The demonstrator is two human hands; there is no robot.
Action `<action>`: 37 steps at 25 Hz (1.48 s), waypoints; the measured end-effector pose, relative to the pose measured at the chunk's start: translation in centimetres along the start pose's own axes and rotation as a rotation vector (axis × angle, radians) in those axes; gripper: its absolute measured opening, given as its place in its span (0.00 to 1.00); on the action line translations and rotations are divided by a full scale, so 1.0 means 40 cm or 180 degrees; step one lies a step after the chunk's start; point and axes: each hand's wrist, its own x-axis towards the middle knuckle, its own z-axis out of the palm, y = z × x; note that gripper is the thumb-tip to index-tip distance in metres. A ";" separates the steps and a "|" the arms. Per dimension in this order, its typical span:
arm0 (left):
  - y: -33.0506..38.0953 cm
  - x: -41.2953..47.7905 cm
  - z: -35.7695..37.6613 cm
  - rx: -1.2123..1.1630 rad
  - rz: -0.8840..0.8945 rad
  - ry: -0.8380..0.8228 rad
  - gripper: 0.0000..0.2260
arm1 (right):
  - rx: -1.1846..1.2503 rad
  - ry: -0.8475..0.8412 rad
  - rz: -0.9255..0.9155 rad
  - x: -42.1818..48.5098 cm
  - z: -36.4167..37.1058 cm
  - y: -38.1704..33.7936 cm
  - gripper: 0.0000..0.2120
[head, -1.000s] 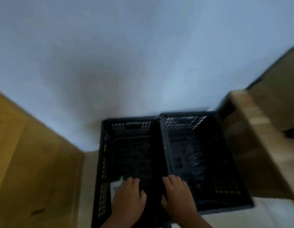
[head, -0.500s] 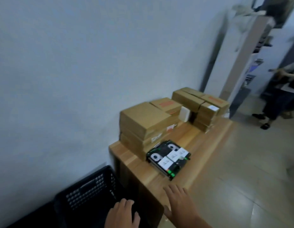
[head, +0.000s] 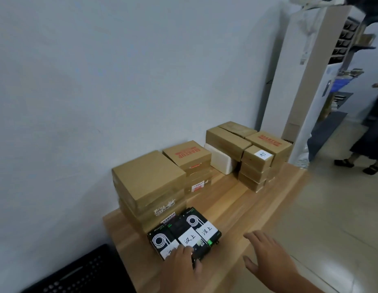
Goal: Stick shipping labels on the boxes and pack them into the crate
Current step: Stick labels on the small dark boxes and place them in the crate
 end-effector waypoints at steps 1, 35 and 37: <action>-0.002 0.043 0.009 0.0035 -0.0005 0.0067 0.19 | 0.0036 -0.0056 -0.0008 0.047 0.018 0.021 0.29; 0.147 0.318 0.322 -0.0428 -0.1692 0.0474 0.17 | 0.2110 -0.2285 0.0019 0.573 0.499 0.173 0.18; 0.148 0.307 0.322 -0.0443 -0.1658 0.0458 0.19 | 0.2045 -0.1980 0.0092 0.559 0.494 0.162 0.15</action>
